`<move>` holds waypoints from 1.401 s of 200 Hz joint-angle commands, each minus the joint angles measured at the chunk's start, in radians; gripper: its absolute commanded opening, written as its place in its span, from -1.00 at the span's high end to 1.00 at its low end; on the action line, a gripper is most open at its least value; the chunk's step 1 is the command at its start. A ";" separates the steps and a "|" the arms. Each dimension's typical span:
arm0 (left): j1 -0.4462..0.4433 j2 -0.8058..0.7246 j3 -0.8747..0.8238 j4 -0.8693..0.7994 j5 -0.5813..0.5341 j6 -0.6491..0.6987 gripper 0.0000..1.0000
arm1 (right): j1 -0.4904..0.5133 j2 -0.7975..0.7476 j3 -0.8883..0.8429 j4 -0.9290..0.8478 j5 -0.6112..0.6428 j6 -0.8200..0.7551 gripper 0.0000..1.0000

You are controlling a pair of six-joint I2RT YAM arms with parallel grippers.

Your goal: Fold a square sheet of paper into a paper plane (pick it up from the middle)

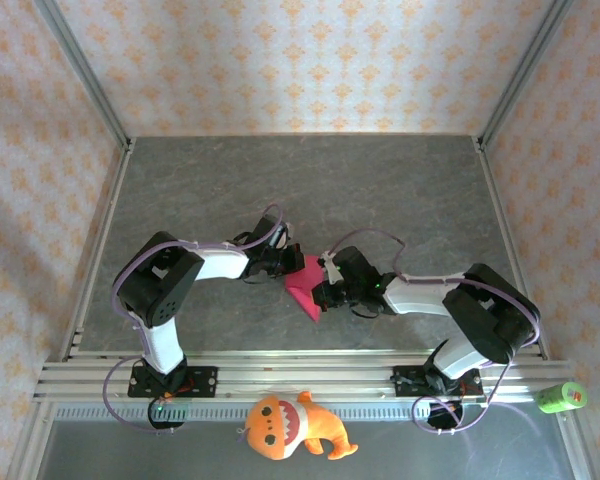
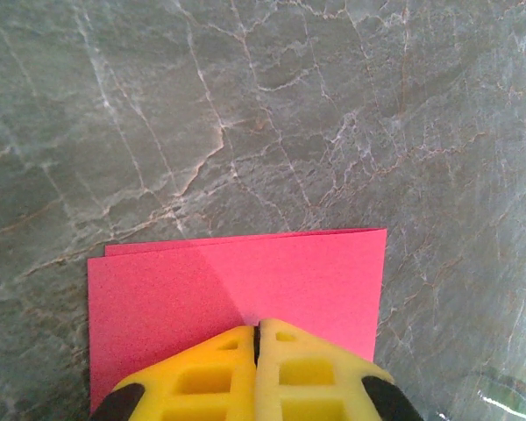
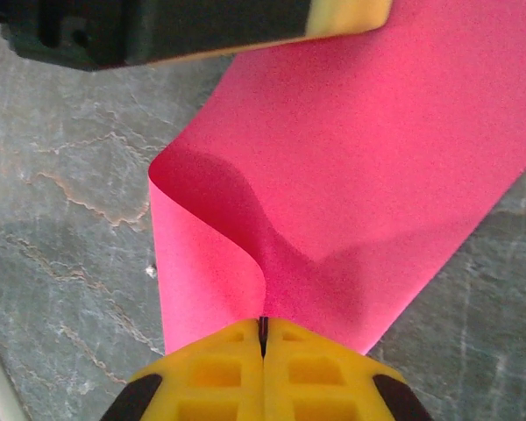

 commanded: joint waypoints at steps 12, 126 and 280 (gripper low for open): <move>-0.004 0.002 -0.034 -0.071 -0.057 0.010 0.98 | -0.004 -0.028 0.037 -0.060 0.069 0.012 1.00; -0.004 0.000 -0.035 -0.067 -0.053 0.011 0.98 | -0.004 -0.025 0.058 -0.103 0.104 0.022 1.00; -0.004 0.000 -0.032 -0.071 -0.051 0.011 0.98 | -0.004 -0.005 0.076 -0.139 0.095 0.025 1.00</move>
